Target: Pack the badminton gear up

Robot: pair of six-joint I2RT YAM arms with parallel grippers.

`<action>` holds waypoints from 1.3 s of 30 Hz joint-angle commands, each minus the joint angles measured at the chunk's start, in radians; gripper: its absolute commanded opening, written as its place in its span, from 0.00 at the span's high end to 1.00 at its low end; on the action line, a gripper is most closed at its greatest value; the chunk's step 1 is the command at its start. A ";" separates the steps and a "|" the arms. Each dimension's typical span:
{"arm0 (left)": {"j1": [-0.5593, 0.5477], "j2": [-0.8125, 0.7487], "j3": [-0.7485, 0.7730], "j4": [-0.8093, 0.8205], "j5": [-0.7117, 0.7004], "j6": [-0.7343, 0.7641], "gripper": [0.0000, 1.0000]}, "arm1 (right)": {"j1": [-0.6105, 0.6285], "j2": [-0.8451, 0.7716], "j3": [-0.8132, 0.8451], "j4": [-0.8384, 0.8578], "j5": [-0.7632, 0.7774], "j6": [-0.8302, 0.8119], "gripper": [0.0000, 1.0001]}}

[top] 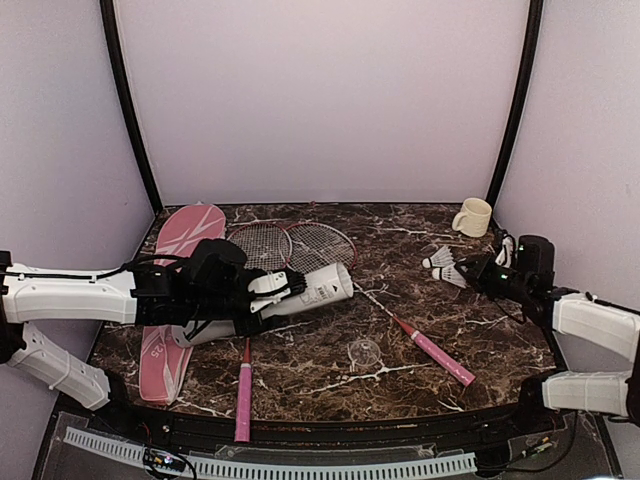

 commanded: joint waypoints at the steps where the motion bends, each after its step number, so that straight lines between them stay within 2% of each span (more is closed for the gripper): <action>1: -0.007 0.000 0.013 0.009 -0.004 0.013 0.37 | 0.060 -0.023 0.035 0.277 -0.351 0.000 1.00; 7: -0.008 0.005 0.014 0.008 -0.003 0.013 0.37 | 0.241 0.020 0.173 0.286 -0.436 -0.035 1.00; 16: -0.012 0.004 0.013 0.008 -0.009 0.013 0.37 | 0.457 0.143 0.293 0.306 -0.437 -0.054 1.00; 22: -0.014 0.003 0.012 0.006 -0.011 0.015 0.37 | 0.521 0.223 0.311 0.346 -0.460 -0.036 1.00; 39: -0.019 0.001 0.012 0.006 -0.017 0.017 0.37 | 0.600 0.314 0.381 0.239 -0.497 -0.105 1.00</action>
